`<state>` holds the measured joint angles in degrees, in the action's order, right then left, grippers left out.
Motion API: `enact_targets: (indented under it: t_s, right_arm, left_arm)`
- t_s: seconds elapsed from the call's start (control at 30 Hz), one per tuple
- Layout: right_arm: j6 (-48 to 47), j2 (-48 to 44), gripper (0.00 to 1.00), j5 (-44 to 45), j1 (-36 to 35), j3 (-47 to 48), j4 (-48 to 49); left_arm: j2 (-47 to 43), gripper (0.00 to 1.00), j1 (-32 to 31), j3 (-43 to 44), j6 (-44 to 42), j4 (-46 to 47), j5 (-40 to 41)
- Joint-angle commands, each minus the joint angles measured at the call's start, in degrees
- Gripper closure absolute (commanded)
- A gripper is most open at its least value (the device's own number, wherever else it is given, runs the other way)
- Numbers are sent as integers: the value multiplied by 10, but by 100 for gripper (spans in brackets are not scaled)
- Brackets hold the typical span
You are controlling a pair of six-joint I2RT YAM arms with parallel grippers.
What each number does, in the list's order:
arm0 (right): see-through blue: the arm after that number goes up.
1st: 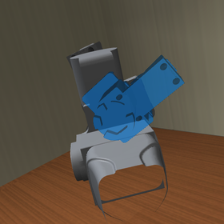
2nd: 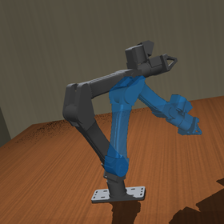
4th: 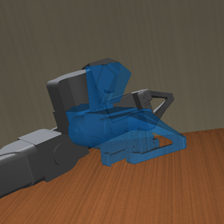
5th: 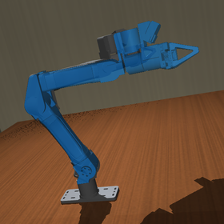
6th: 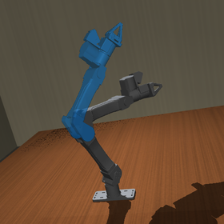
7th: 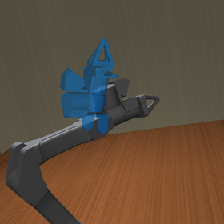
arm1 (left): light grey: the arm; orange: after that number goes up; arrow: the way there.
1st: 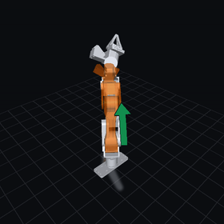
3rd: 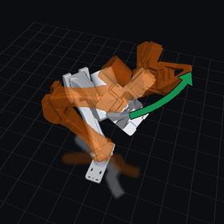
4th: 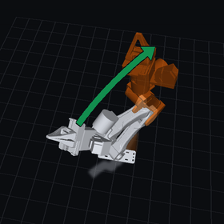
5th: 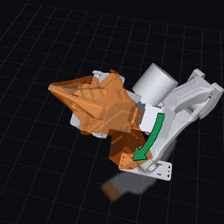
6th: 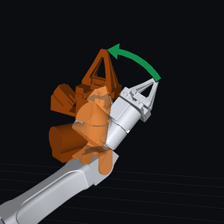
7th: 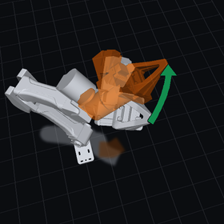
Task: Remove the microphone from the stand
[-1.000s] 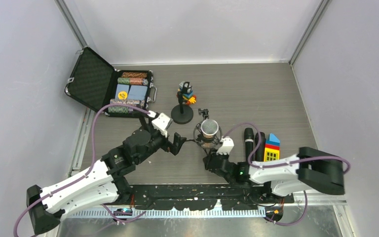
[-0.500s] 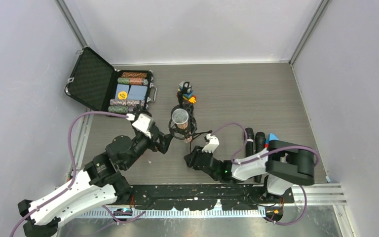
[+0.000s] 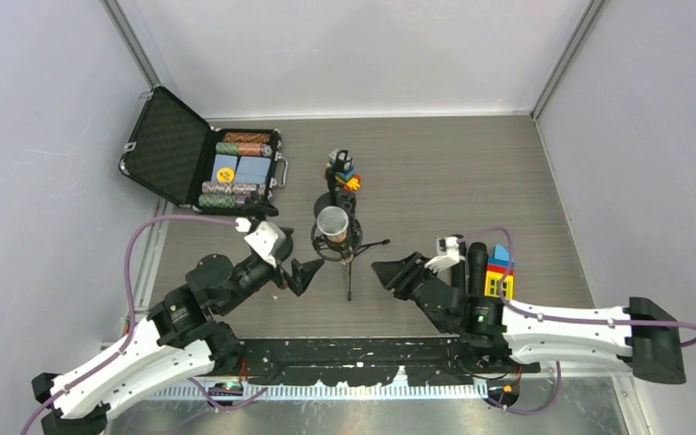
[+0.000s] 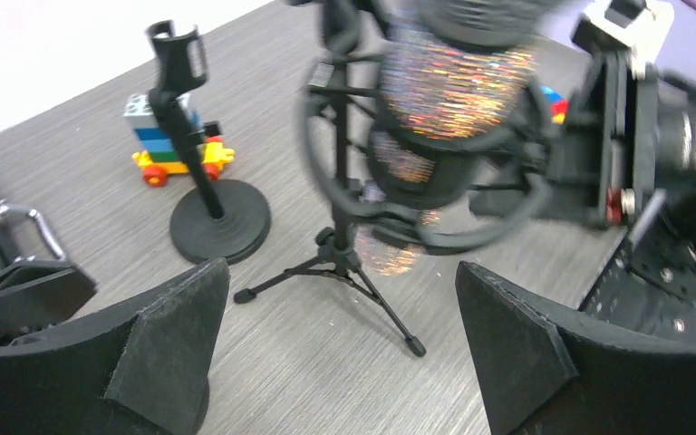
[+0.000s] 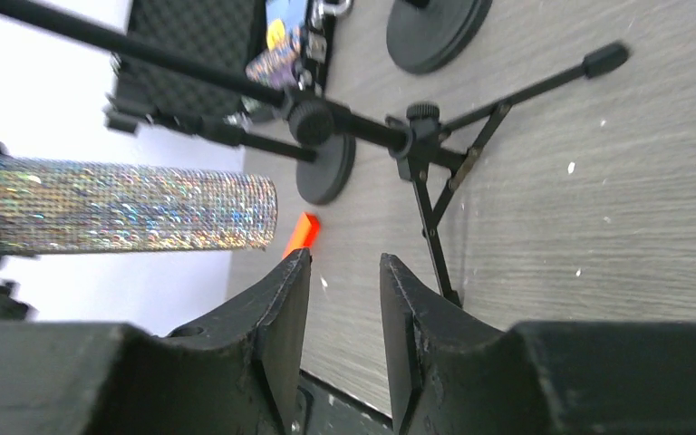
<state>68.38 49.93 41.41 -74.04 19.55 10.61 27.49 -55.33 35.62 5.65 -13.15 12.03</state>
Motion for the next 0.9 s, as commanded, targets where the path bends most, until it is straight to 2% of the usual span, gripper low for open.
enact_targets:
  t_s: [0.0, 0.1, 0.17, 0.3, 0.53, 0.7, 0.87]
  right_arm:
    - [33, -77, 61, 88, 16, -7, -67]
    - [30, -100, 61, 90, 29, 0, -74]
    - [26, -104, 63, 85, 38, 7, -75]
    - [31, -89, 63, 55, 65, 18, -57]
    - [93, 0, 63, -50, 130, 26, 86]
    - [114, 75, 60, -102, 141, 44, 167]
    - [135, 134, 59, -136, 155, 48, 232]
  left_arm:
    - [-30, 0, 1, -37, -75, 23, -132]
    - [-45, 1, 0, -83, -73, 91, -142]
    - [-49, 3, 0, -100, -63, 118, -92]
    - [-63, 15, 1, -122, -28, 142, -19]
    - [-81, 19, 1, -248, 4, 302, 33]
    - [-47, 20, 1, -288, -13, 369, 56]
    - [30, 19, 0, -311, -37, 464, 51]
